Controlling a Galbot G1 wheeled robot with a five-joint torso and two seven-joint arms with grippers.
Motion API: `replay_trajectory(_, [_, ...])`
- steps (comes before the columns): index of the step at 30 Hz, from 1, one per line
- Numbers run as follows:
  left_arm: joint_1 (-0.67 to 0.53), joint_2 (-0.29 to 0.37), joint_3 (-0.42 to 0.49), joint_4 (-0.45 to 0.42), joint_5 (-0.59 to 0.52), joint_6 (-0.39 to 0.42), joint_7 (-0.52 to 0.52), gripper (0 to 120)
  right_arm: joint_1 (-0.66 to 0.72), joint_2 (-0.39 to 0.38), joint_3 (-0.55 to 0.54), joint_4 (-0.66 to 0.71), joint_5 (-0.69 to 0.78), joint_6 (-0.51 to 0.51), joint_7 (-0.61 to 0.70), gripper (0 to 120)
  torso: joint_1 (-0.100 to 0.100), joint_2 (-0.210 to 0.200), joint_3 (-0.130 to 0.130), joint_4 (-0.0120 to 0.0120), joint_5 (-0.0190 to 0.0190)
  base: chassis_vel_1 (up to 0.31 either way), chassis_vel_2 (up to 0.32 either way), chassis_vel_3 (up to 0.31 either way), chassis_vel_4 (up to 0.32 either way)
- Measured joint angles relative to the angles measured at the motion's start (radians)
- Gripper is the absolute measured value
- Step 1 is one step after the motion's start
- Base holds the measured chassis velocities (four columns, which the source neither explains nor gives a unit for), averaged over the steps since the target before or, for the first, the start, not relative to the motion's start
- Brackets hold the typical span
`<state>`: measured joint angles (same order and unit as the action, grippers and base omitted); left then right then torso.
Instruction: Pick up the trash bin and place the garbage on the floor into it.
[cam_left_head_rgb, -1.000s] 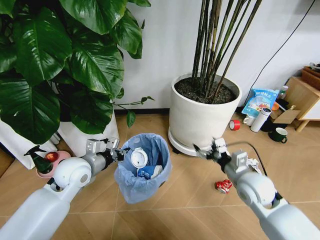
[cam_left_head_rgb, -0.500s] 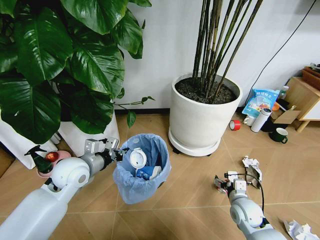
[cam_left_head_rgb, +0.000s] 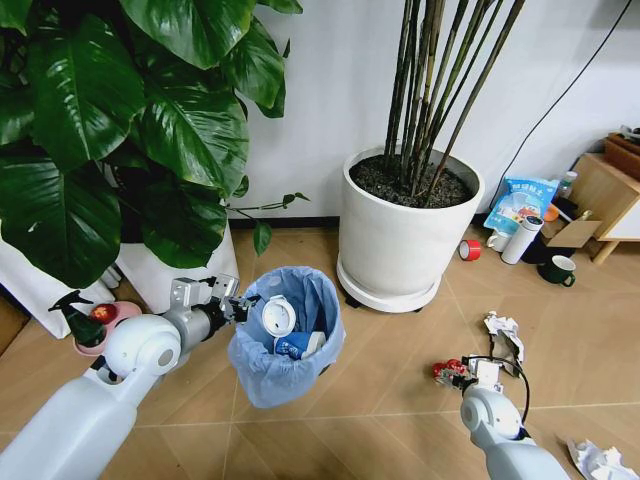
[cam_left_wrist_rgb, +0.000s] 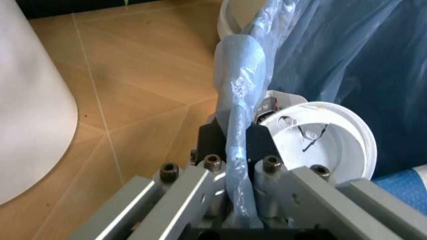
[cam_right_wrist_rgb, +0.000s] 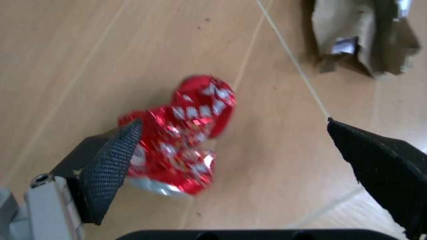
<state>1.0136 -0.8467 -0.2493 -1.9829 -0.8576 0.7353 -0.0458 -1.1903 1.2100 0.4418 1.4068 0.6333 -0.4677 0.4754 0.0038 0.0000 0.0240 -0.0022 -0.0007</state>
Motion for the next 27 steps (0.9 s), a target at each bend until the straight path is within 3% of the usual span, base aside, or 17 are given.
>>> replay_trajectory(5, [0.001, -0.001, 0.002, -0.001, 0.0, 0.0, -0.001, 0, 0.036, 0.001, -0.011, -0.049, -0.02, 0.022, -0.059, 100, 0.0, 0.0, 0.0, 0.0, -0.0001, 0.0, 0.0, 0.0, 0.0])
replay_trajectory(24, [-0.016, -0.004, 0.008, 0.019, -0.001, 0.0, 0.0, 0, 0.097, 0.025, -0.035, -0.176, -0.025, 0.019, -0.094, 99, 0.0, 0.0, 0.0, 0.0, 0.0, 0.0, 0.0, 0.0, 0.0])
replay_trajectory(27, [-0.019, -0.004, 0.008, 0.02, -0.003, 0.0, 0.0, 0, 0.104, 0.033, -0.04, -0.2, -0.041, 0.025, -0.107, 86, 0.0, 0.0, 0.0, -0.0001, -0.0002, 0.0, 0.0, 0.0, 0.0])
